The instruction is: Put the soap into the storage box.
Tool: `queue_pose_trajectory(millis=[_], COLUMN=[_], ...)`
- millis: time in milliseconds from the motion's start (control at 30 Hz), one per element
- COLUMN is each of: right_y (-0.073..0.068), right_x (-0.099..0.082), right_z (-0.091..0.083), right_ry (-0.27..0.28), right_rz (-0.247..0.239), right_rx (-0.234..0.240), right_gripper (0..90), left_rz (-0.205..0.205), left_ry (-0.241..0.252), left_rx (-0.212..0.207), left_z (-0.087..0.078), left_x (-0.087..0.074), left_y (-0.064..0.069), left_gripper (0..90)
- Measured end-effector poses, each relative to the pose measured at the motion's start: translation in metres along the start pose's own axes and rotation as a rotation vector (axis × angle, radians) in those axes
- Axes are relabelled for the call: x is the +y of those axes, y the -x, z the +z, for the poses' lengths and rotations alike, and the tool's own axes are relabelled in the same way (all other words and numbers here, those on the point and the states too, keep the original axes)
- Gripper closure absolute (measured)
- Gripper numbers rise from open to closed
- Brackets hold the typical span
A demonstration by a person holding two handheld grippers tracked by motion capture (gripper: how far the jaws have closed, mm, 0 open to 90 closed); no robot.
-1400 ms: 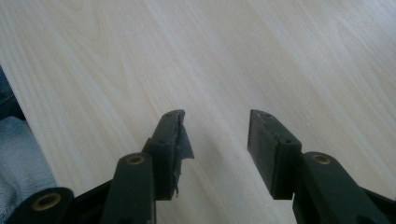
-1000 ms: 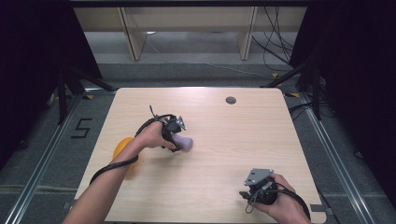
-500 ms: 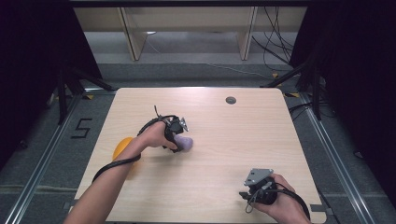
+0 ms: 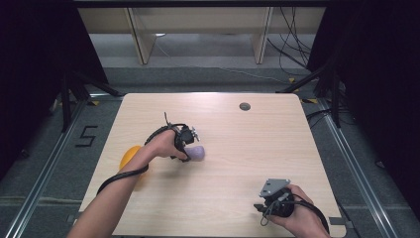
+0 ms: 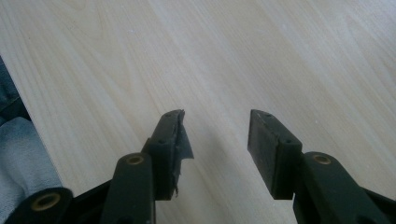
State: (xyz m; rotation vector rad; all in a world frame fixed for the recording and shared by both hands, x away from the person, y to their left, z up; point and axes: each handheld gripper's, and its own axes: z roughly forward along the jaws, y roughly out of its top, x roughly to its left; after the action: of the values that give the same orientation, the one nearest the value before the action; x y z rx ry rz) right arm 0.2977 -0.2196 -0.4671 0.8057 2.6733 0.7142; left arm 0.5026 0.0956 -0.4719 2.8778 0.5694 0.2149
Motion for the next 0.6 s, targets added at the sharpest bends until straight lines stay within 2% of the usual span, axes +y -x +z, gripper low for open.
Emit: queue_pose_trajectory(millis=[133,200,267,300,367,500,600], right_y=[0.0,0.0,0.001,0.0,0.0,0.001,0.001], right_x=[0.0,-0.001,-0.001,0.0,0.0,0.0,-0.001], right_z=[0.0,0.0,0.001,-0.001,0.0,-0.001,-0.001], right_ry=[-0.001,0.003,0.001,-0.017,-0.018,-0.019,-0.02], right_rz=[0.001,-0.007,-0.005,0.003,0.01,0.005,0.005], right_rx=[0.001,0.0,0.002,0.015,0.021,0.017,0.015], right_gripper=[55.5,55.4,55.3,55.2,55.1,54.9,54.9], left_rz=[-0.014,-0.022,-0.011,-0.003,0.005,0.023,0.03], left_ry=[0.02,0.037,0.048,0.05,0.051,0.053,0.054], left_rx=[-0.02,-0.019,-0.007,-0.007,-0.012,-0.018,-0.04], left_z=[-0.001,0.0,0.001,0.002,0.003,0.007,0.009], left_x=[0.0,0.002,0.005,0.006,0.008,0.013,0.015], left_y=[-0.001,-0.002,-0.001,0.0,0.001,0.004,0.006], left_gripper=[38.1,32.2,27.5,27.3,27.2,27.2,27.4])
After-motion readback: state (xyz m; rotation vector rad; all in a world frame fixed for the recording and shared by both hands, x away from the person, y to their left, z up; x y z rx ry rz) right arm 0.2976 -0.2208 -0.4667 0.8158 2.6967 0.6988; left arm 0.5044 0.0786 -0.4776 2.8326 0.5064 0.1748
